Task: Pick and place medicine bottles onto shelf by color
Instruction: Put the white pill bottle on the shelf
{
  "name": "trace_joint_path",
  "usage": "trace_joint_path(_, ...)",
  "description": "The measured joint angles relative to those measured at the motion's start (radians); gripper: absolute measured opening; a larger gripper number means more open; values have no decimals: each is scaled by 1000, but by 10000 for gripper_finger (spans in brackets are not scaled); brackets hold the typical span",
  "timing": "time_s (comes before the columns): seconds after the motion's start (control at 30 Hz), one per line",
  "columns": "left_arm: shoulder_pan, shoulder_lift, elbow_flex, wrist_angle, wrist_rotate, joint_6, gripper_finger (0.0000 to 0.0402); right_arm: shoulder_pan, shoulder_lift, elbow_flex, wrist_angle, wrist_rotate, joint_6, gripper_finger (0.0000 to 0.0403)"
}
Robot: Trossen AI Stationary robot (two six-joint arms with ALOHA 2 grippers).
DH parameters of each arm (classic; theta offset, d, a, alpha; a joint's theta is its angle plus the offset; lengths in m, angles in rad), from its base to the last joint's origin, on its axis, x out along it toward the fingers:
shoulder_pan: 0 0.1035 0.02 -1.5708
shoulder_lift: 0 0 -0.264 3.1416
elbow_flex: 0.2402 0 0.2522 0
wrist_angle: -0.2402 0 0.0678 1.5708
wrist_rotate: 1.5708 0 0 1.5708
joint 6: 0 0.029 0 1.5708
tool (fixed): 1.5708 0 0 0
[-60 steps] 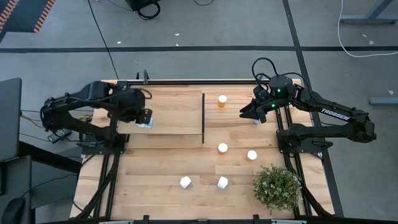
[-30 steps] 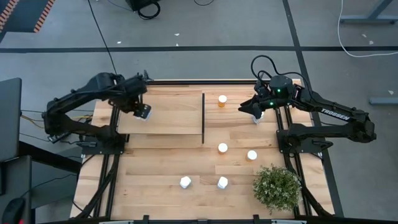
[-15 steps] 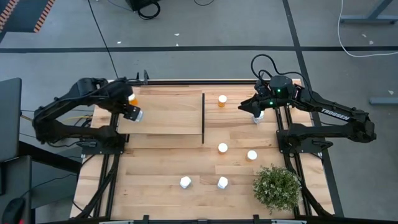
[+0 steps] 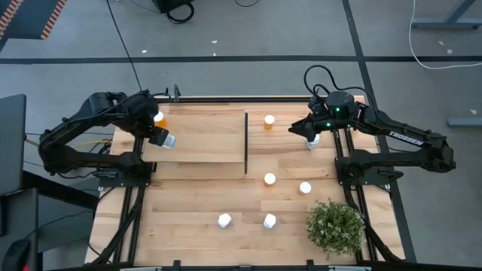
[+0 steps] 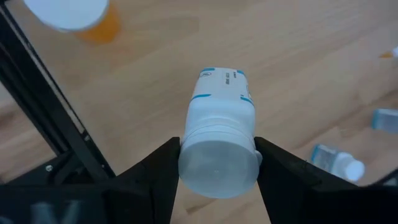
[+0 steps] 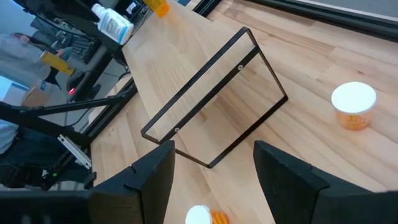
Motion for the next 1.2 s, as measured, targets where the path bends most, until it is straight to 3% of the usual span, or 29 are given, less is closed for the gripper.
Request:
trace_joint_path(0.27, -10, 66, 188, -2, -2, 1, 188, 0, 0, 0, 0, 4, -23, 225)
trace_joint_path(0.63, -153, 311, 449, 3, -23, 24, 187, 0, 0, 0, 0, 25, -52, 225)
trace_joint_path(0.9, -163, 305, 352, 1, -44, 235, 192, 0, 0, 0, -1, 24, -54, 225)
trace_joint_path(1.2, -163, 175, 63, -1, -47, 240, 195, 0, 0, 0, -27, 11, -48, 225)
